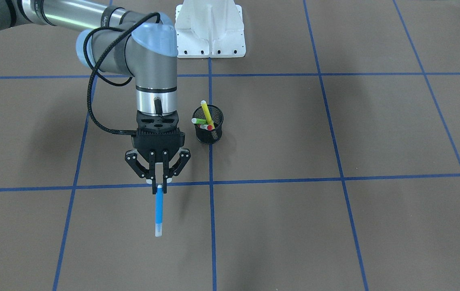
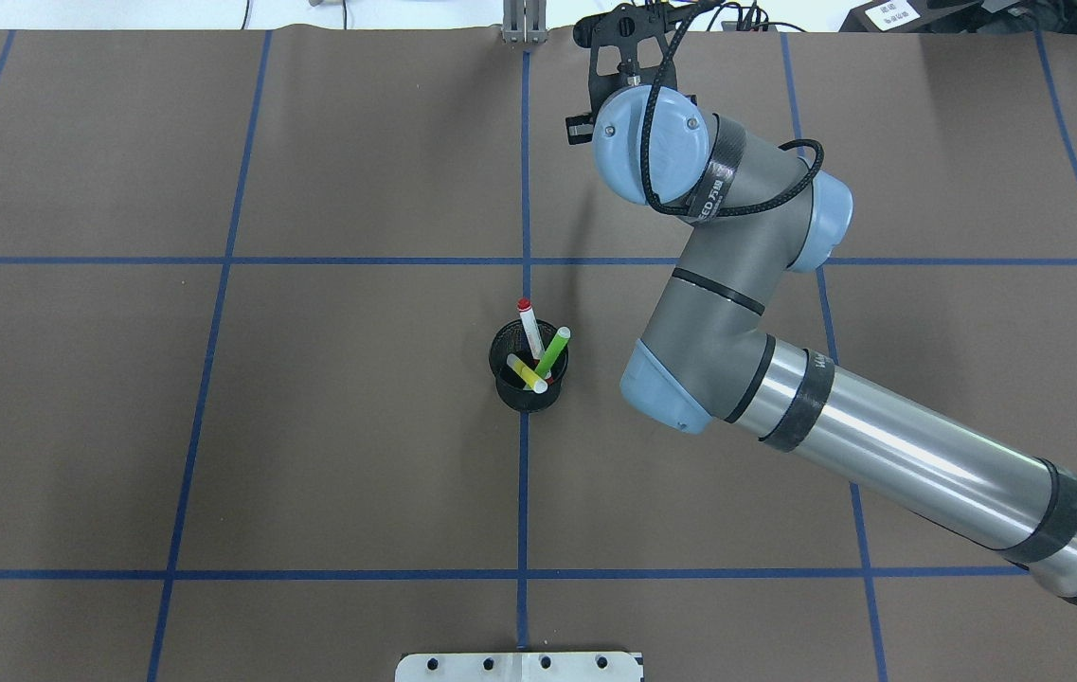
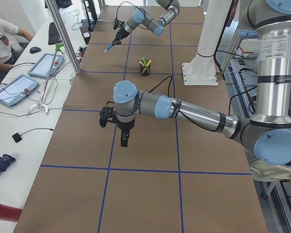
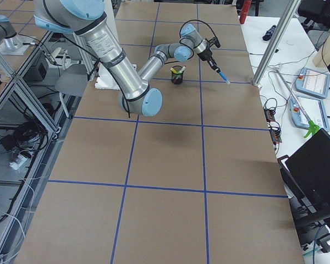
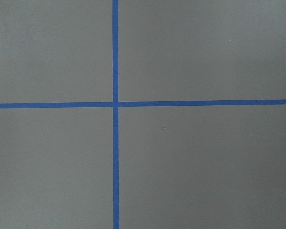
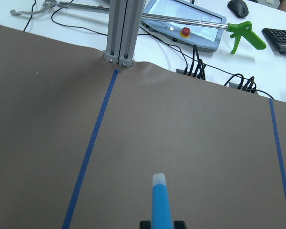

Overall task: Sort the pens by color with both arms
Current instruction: 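Lift the blue marker out of the cup with the right gripper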

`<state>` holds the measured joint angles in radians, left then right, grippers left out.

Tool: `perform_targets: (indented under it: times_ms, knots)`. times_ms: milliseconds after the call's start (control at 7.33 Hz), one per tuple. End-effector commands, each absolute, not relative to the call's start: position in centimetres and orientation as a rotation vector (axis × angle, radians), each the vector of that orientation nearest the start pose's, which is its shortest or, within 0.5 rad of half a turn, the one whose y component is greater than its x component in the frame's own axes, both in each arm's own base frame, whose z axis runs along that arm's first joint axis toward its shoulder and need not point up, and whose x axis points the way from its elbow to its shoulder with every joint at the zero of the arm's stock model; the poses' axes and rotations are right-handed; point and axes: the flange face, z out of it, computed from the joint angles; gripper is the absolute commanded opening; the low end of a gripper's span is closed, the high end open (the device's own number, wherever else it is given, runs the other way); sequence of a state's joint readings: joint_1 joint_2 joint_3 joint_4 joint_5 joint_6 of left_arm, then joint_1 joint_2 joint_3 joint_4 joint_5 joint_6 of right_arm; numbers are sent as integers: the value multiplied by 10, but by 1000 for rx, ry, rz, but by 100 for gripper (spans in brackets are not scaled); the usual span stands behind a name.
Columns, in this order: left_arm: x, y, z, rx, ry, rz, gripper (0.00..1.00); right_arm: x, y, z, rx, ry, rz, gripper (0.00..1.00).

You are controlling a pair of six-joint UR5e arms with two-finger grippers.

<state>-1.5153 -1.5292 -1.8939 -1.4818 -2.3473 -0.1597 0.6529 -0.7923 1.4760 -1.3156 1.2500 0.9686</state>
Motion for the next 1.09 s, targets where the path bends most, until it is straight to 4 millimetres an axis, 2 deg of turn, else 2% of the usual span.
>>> perform_targets:
  times_ms: [0,136,273,545,682,955]
  knots:
    - [-37,-476,531,90,789,-34,100,-504,-578,214,881,-542,263,0]
    - [-36,-479,528,92,788,-33,100,-517,-556,232,930,-523,286,0]
    - [-36,-481,532,85,786,-36,100,-530,-531,251,949,-593,292,0]
    - [-36,-481,532,84,786,-37,100,-532,-513,289,970,-605,284,0]
    - [-36,-481,531,87,786,-36,100,-536,-504,302,966,-607,274,0]
    - [-36,-487,523,101,786,-31,100,-542,-494,313,971,-591,269,0]
